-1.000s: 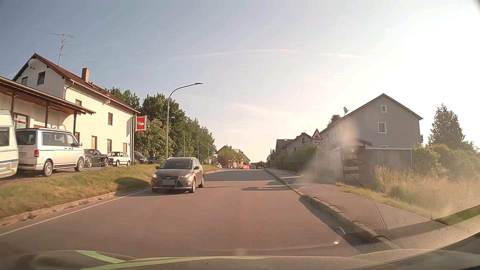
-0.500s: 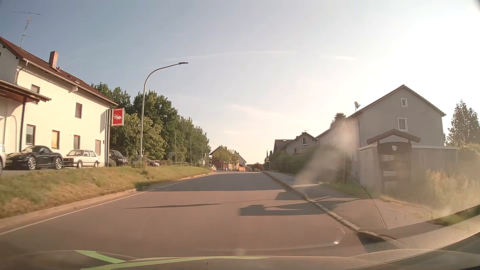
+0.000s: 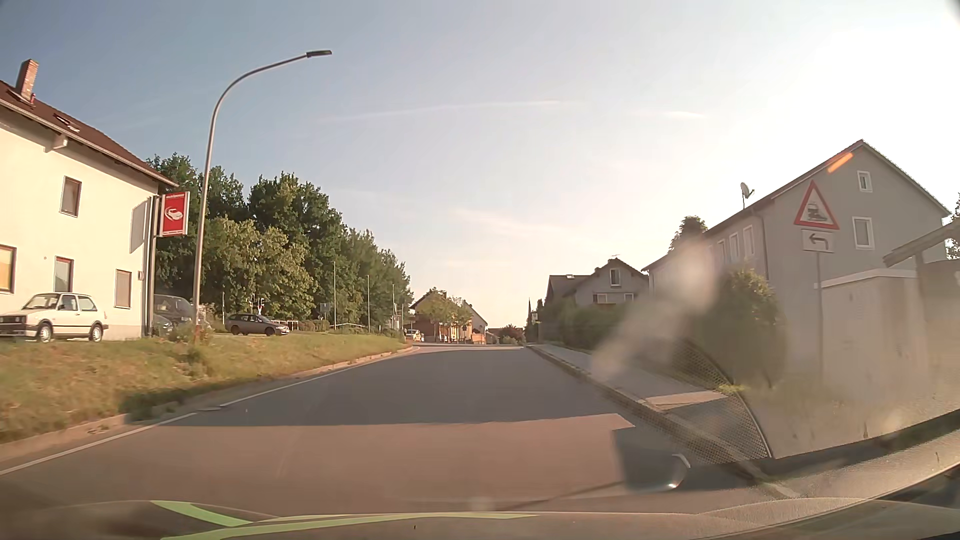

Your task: Follow the waypoints while adhering to traffic rules and regulations

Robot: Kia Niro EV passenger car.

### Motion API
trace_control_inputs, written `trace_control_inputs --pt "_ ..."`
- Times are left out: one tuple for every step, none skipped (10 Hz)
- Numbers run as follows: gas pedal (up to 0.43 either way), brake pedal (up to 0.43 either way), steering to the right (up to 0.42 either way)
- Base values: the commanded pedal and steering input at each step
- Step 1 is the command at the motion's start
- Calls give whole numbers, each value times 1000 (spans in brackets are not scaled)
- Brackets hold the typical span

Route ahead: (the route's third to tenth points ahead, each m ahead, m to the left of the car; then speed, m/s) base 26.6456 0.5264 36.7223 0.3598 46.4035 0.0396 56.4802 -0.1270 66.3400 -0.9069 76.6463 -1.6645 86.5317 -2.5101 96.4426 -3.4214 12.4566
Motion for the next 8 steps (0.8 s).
trace_control_inputs --pt "130 0 6" --pt "130 0 6" --pt "130 0 6" --pt "130 0 6" --pt "130 0 6" --pt "130 0 6" --pt "130 0 6" --pt "130 0 6"
